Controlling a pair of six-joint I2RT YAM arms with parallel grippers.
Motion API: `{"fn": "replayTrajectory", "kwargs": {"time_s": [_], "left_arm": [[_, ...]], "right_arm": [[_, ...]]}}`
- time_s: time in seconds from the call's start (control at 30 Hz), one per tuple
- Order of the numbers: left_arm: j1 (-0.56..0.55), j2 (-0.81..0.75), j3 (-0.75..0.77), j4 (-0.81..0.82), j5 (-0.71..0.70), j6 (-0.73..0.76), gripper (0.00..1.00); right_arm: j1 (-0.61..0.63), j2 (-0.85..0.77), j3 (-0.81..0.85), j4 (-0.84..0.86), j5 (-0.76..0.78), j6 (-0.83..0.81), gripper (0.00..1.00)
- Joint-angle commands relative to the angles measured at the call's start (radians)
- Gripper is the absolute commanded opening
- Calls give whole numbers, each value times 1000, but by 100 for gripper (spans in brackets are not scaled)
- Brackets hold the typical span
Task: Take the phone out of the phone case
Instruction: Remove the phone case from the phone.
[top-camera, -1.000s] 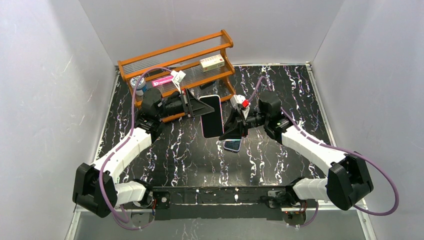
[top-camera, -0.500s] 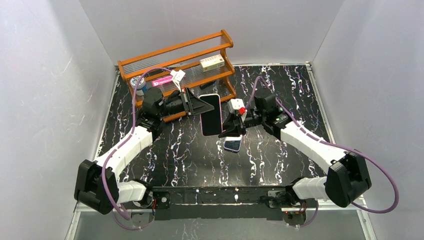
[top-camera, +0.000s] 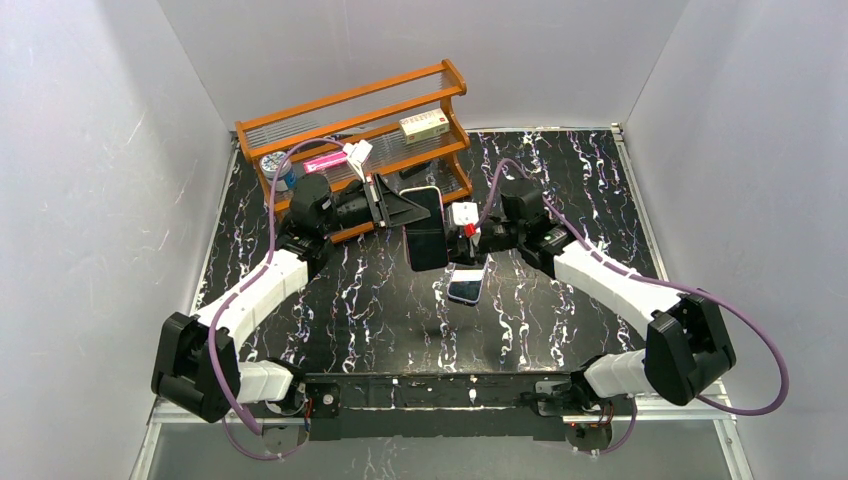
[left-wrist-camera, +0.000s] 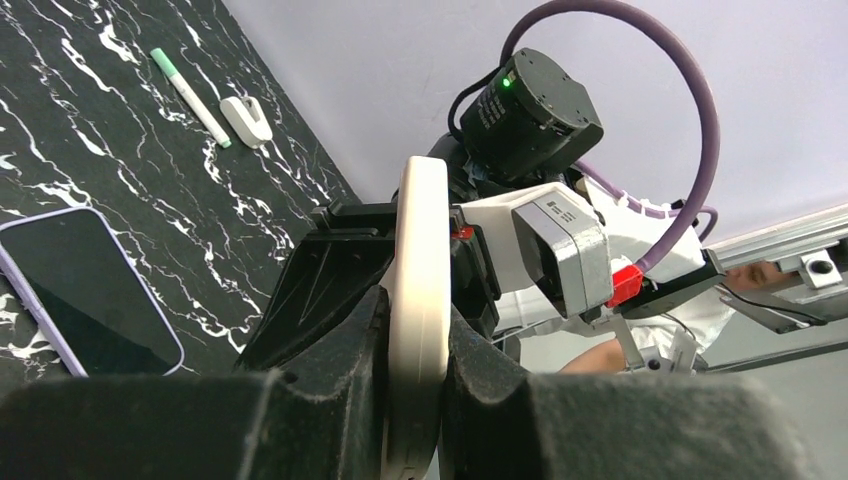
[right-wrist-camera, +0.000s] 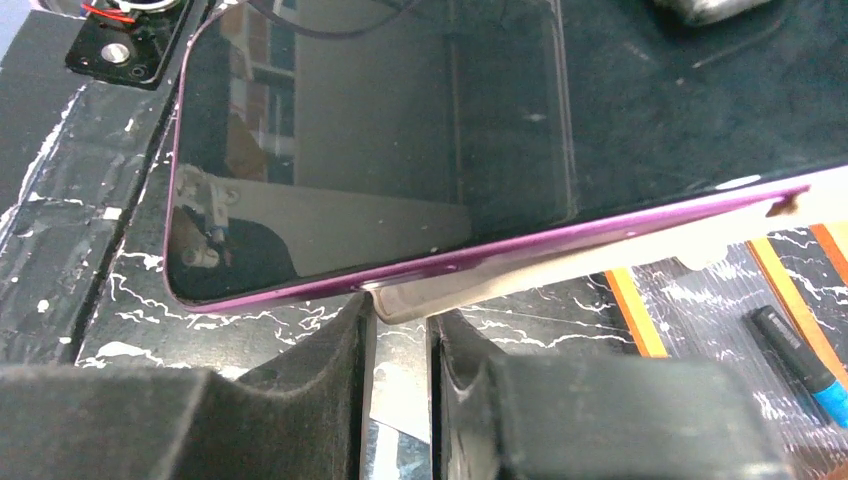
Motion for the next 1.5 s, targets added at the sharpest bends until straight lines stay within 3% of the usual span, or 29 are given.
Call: {"fn": "replayTrajectory", "kwargs": {"time_s": [0.0,0.2,0.5,0.7,0.97,1.17,1.47], "left_arm": [[-39,-15,36,-48,62,-41,0],[-35,-8,33,-48,-36,2,0],[-20,-26,-17,-26,-230,42,0],[-20,-27,-58,63,-271,-8,0],[-20,-29,-84,142,-267,-68,0],[-20,-23,-97,187,-266,-102,0],[-24,-1,-103,237,-253,-135,0]], "right_arm": [[-17,-49,-29,287,98,111,5],[-25,-162,-182,512,187,445,39],[-27,-394,-261,384,440,879,66],[-28,-470,-282,384,436,1162,71],[-27,-421,-312,440,455,1470,68],[-28,-398,-328,444,457,1527,66],[-27,-336,-329,537,400,1573,55]]}}
